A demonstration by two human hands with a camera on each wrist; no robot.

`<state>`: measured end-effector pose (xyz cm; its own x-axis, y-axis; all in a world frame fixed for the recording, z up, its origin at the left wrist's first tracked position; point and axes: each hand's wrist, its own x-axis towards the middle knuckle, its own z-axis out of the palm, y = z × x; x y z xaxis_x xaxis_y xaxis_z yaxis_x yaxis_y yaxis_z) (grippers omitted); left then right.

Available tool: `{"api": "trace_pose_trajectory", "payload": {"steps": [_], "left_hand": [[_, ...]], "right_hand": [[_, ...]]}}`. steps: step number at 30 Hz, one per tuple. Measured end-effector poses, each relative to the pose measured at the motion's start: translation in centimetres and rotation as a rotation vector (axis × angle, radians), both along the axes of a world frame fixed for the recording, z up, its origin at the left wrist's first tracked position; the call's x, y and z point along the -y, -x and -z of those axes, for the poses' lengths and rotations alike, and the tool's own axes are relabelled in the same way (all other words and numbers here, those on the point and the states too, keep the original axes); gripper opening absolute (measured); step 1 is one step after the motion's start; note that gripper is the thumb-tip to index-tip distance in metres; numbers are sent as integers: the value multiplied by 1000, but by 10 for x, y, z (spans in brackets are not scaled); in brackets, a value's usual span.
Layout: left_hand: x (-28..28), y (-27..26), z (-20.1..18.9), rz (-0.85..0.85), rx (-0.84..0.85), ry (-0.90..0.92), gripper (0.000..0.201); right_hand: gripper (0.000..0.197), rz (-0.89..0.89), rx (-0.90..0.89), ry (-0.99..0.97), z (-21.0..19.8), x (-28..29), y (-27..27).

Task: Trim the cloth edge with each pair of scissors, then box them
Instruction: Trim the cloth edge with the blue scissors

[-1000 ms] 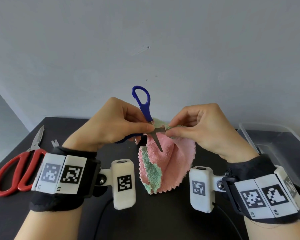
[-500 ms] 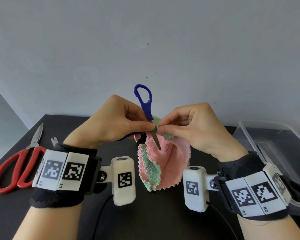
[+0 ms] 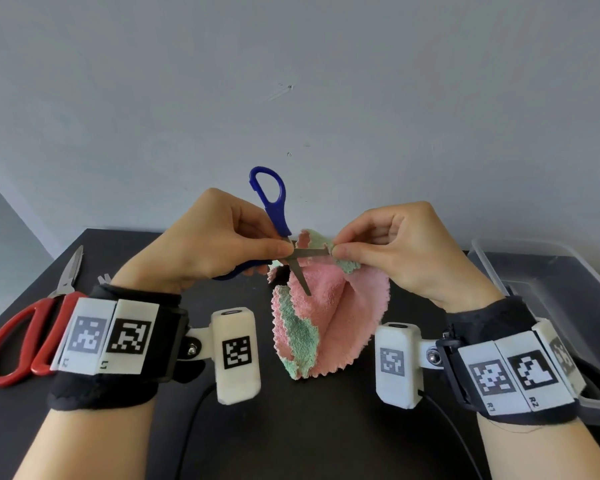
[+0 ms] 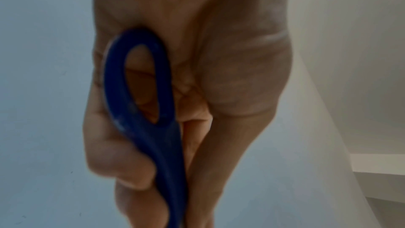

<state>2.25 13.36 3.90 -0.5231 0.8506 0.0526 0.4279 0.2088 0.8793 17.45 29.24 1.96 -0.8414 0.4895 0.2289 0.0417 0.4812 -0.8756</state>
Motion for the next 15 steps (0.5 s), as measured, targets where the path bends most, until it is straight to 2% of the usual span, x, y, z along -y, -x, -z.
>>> {"api": "trace_pose_trajectory", "payload": {"steps": [5, 15], "left_hand": [[14, 19, -1, -133, 30, -85, 10], [4, 13, 2, -110, 102, -106, 8]], "right_hand": [[11, 105, -50, -11, -3, -13, -7], [8, 49, 1, 40, 2, 2, 6]]}}
